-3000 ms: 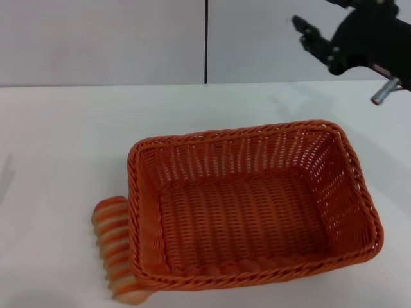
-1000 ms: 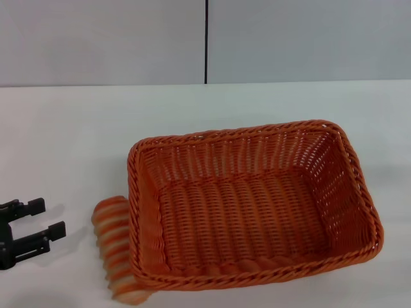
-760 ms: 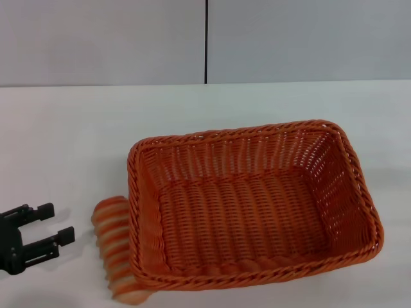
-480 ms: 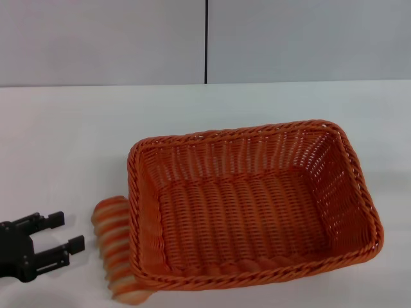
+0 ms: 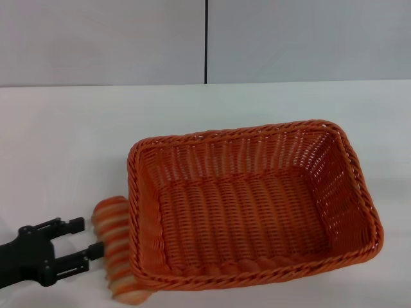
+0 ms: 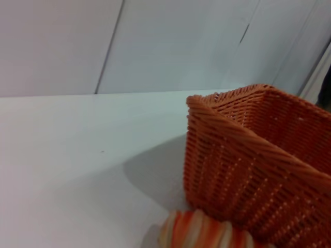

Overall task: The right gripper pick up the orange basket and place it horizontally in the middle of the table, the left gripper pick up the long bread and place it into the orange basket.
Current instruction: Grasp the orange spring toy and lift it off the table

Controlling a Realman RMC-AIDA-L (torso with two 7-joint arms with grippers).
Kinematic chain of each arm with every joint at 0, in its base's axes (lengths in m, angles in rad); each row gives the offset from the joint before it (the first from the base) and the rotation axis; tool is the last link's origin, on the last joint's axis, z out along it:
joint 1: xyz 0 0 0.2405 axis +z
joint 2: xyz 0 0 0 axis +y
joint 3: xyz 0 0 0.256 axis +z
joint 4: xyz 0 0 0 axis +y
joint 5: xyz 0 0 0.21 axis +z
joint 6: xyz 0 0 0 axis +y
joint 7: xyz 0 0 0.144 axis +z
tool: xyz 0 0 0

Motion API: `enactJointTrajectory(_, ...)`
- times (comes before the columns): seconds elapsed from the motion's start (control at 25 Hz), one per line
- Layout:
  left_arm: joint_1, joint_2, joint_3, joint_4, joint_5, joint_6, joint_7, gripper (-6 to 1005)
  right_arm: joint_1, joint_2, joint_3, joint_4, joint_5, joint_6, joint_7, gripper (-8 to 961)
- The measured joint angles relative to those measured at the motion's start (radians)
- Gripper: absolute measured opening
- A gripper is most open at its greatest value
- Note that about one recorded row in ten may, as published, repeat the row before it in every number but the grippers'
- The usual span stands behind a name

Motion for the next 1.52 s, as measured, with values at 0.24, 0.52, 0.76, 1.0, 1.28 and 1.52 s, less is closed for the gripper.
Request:
enactJointTrajectory(0.24,-0.031,-0.001,0.007,-0.051,0.002,-0.008,0.005,734,-0.003,0.001,0.0,-0.001,0.002,0.002,0.001,515)
enactJointTrajectory(0.52,-0.038,-0.003,0.041,-0.058,0.001,-0.041,0.009,727,-0.001,0.002,0.0,-0.012,0.002,0.002,0.001,515)
enactJointTrajectory(0.76,-0.048,0.001,0.072,-0.07,0.0,-0.058,0.001,699,-0.001,0.001,0.0,-0.014,0.005,0.001,0.001,516)
enactJointTrajectory(1.0,-0.048,0.0,0.106,-0.07,-0.005,-0.059,0.049,649,0.006,0.0,0.008,-0.014,0.005,0.0,0.001,516)
enactJointTrajectory(1.28,-0.028,-0.001,0.099,-0.069,-0.083,-0.05,0.102,590,0.008,0.0,0.01,-0.017,0.005,-0.006,0.001,515)
enactJointTrajectory(1.52,-0.023,0.004,0.072,-0.055,-0.101,-0.05,0.097,510,0.01,0.0,0.012,-0.02,0.005,-0.006,0.001,515)
